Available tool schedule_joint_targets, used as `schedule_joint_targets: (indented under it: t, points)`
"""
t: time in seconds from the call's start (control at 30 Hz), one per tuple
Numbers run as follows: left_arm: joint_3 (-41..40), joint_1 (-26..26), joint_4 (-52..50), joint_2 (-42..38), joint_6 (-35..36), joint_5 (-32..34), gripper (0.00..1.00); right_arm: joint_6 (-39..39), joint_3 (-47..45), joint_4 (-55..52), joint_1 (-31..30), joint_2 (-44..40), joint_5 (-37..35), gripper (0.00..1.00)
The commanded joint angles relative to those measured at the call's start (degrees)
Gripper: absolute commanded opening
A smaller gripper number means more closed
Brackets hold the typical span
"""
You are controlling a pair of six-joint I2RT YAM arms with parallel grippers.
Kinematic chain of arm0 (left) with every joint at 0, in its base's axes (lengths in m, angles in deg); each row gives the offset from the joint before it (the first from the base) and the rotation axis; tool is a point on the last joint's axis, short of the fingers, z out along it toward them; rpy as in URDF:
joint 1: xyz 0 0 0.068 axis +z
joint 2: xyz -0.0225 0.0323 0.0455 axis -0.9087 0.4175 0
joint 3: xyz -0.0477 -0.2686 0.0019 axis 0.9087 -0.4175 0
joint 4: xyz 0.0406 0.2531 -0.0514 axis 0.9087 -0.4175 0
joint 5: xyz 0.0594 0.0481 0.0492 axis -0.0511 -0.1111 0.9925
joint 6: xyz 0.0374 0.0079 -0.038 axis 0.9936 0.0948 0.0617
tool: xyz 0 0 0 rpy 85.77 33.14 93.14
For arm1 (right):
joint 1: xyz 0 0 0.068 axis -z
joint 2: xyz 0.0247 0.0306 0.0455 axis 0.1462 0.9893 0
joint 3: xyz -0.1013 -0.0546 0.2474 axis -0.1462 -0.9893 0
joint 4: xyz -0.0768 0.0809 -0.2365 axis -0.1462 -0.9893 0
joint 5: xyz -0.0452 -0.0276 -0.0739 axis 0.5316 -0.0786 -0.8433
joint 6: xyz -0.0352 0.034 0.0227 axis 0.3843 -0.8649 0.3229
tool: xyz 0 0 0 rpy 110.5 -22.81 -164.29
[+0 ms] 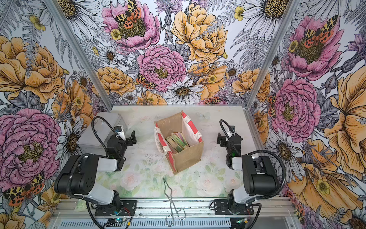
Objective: Take out the folding fans from the tote bags
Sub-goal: Move the canvas bag to the center of the board.
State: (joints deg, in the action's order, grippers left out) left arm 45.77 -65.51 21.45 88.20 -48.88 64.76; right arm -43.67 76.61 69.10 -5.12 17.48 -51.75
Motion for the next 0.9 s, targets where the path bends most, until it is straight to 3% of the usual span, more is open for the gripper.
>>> schedule_joint_targets:
  t: [0.0, 0.87]
  points:
    - [0.6, -0.3, 0.6, 0.3, 0.3, -0.5, 0.99, 0.5, 1.3, 1.5, -0.3, 0.7, 0.4, 1.00]
    - [1.0, 0.2, 0.0, 0.4, -1.1, 1.7, 0.99, 0.5, 1.3, 1.6, -0.3, 0.6, 0.4, 1.00]
